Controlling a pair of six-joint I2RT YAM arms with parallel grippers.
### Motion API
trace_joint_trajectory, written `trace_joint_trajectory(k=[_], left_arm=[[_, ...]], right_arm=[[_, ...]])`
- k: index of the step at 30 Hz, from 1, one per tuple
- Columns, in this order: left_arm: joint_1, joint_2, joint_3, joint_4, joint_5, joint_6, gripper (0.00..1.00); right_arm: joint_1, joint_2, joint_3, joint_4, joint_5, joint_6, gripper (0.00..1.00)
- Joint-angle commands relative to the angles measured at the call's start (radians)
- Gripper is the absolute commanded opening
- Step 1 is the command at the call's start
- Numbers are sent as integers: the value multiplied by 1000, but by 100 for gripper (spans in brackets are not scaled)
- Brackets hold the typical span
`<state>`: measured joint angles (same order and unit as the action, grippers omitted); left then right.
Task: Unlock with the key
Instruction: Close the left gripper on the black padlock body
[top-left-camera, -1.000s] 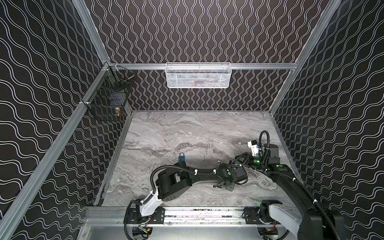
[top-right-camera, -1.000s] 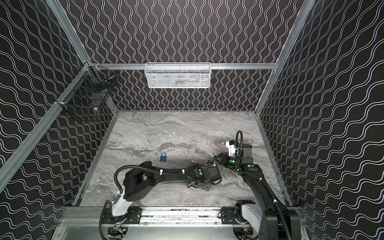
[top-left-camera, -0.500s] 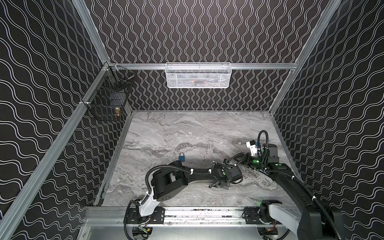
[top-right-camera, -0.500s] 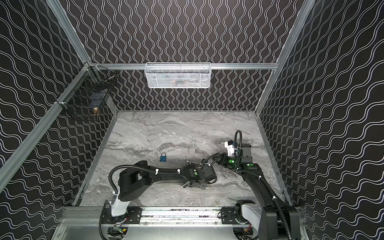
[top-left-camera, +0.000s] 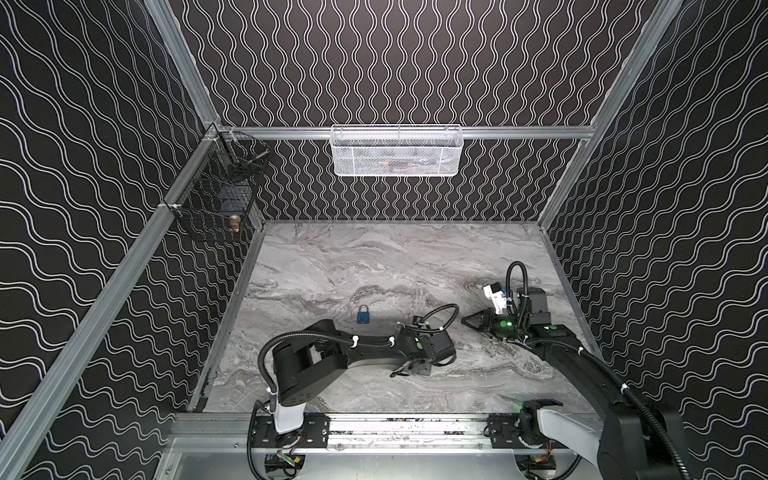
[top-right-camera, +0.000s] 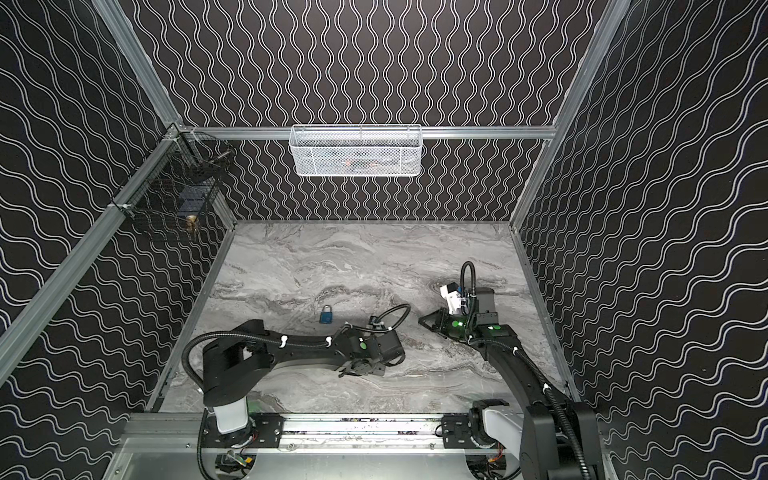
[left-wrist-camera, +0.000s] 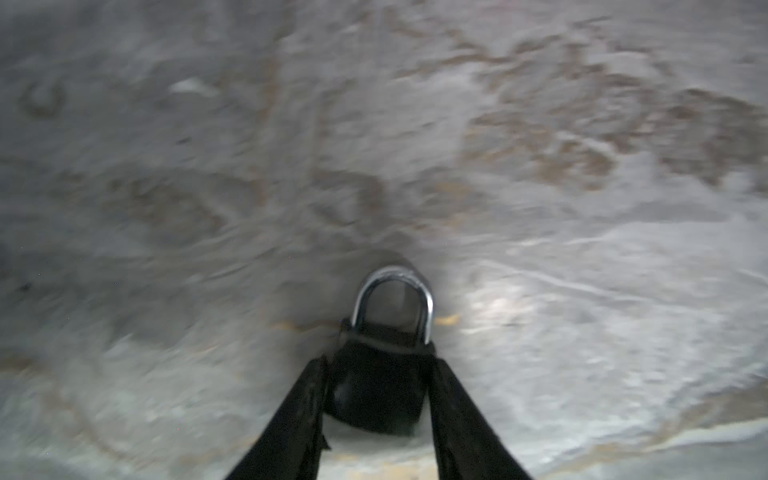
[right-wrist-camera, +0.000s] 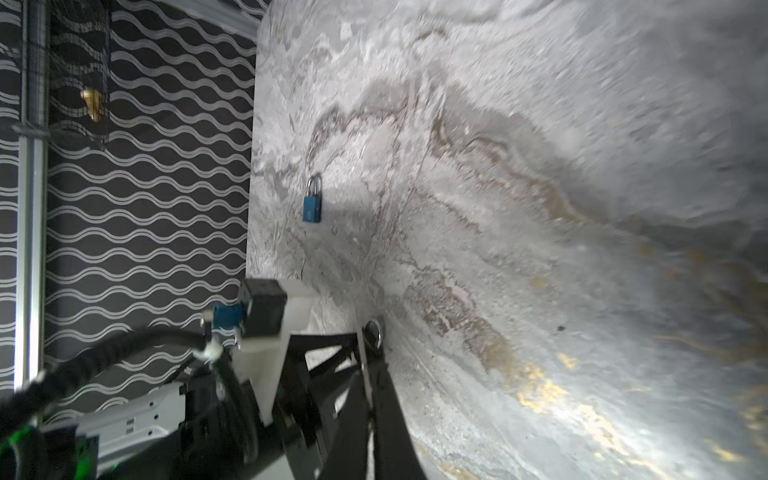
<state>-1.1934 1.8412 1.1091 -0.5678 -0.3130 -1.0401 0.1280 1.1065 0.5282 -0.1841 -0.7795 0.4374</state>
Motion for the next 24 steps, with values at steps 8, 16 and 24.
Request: trace_joint_trajectory(k=[8,16,24], left_arm=[[44,-59,-51,-95,23,-78,53],[74,-55,-38,-91,31,-18,62],[100,-25,22,-119,25,95,68]], right_arm=[[202,15,-18,121,79,127,0],[208,21,-39,150,80,148,0],[209,23,-41,156,78,149,0]])
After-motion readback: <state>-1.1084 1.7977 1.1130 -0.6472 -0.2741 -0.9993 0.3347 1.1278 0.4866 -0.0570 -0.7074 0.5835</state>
